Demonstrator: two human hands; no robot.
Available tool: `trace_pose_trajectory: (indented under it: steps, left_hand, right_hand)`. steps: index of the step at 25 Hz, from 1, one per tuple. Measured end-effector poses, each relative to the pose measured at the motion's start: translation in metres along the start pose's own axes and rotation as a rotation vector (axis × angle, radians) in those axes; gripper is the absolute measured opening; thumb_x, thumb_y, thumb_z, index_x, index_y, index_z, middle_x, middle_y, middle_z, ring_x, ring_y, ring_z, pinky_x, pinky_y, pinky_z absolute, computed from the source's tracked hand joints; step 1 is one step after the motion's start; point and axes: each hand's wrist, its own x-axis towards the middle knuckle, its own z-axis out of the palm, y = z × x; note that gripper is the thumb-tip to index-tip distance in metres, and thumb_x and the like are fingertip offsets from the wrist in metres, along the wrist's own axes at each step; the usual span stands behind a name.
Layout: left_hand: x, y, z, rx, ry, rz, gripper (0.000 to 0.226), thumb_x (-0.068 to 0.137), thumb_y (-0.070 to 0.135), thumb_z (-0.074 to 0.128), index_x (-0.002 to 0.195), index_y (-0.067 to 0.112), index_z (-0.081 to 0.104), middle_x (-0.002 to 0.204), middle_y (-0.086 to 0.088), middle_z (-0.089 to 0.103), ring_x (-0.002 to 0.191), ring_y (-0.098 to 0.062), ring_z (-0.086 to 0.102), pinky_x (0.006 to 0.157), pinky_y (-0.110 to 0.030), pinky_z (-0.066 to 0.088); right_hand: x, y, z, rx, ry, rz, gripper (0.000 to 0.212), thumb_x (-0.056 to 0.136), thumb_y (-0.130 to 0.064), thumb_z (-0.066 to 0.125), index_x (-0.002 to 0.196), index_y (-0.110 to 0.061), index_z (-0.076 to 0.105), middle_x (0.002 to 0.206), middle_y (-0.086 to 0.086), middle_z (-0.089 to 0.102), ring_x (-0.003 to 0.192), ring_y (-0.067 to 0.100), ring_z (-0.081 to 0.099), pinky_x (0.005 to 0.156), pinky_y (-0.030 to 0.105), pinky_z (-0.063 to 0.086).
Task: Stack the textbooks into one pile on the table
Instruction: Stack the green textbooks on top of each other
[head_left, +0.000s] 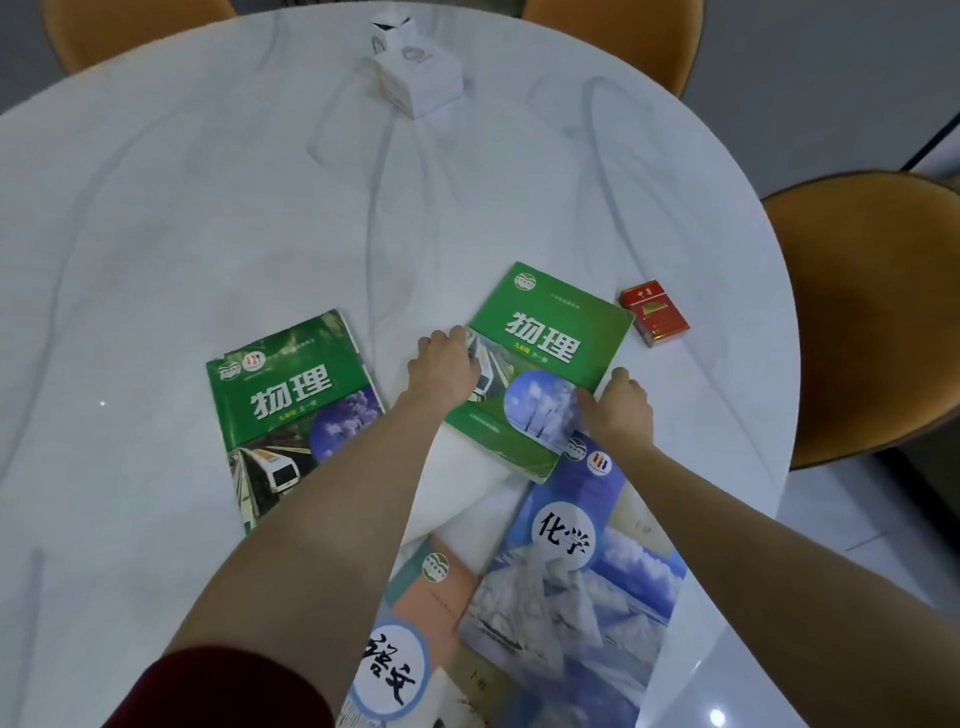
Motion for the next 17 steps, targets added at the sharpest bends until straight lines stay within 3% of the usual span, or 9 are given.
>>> trace_pose_trajectory:
  steps: [4,8,11,13,17]
  left_hand:
    - [0.009,0.006,0.0,-0.145,0.038,-0.155,0.038,0.096,0.028,0.046,0.126,0.005,0.049,0.128,-0.02,0.051,0.122,-0.036,0.046,0.095,-0.046,0.044]
    - [0.013,0.0,-0.007,-0.407,-0.024,-0.188,0.029,0.094,0.024,0.052,0.101,0.0,0.067,0.105,-0.022,0.068,0.104,-0.034,0.062,0.084,-0.036,0.049]
    - [-0.001,0.0,-0.009,-0.551,-0.052,-0.173,0.03,0.093,0.021,0.056,0.111,-0.002,0.064,0.115,-0.021,0.066,0.105,-0.033,0.06,0.094,-0.039,0.048]
    - [-0.011,-0.003,-0.01,-0.646,-0.03,-0.19,0.029,0.094,0.02,0.056,0.113,-0.001,0.061,0.118,-0.02,0.065,0.109,-0.034,0.059,0.098,-0.041,0.047]
    - [-0.031,-0.023,-0.023,-0.824,0.06,-0.238,0.028,0.096,0.018,0.054,0.118,0.002,0.059,0.12,-0.017,0.064,0.099,-0.024,0.056,0.09,-0.033,0.044]
  right_hand:
    - [0.003,0.002,0.012,0.348,-0.073,0.163,0.038,0.094,-0.027,0.053,0.12,0.001,0.051,0.119,0.026,0.061,0.106,0.041,0.061,0.094,0.045,0.05]
    - [0.006,0.007,0.005,0.452,-0.045,0.188,0.033,0.094,-0.019,0.053,0.122,-0.001,0.053,0.113,0.024,0.063,0.104,0.038,0.06,0.09,0.042,0.05]
    - [0.008,0.009,-0.008,0.492,-0.041,0.137,0.032,0.094,-0.018,0.055,0.123,-0.004,0.056,0.093,0.015,0.06,0.085,0.029,0.057,0.084,0.04,0.051]
    - [0.008,0.006,-0.015,0.489,-0.043,0.076,0.031,0.093,-0.017,0.056,0.121,-0.004,0.059,0.09,0.012,0.06,0.082,0.026,0.056,0.079,0.037,0.05]
    - [0.003,-0.023,-0.023,0.443,-0.034,-0.083,0.028,0.093,-0.017,0.056,0.118,-0.005,0.063,0.086,0.01,0.06,0.08,0.024,0.054,0.074,0.03,0.043]
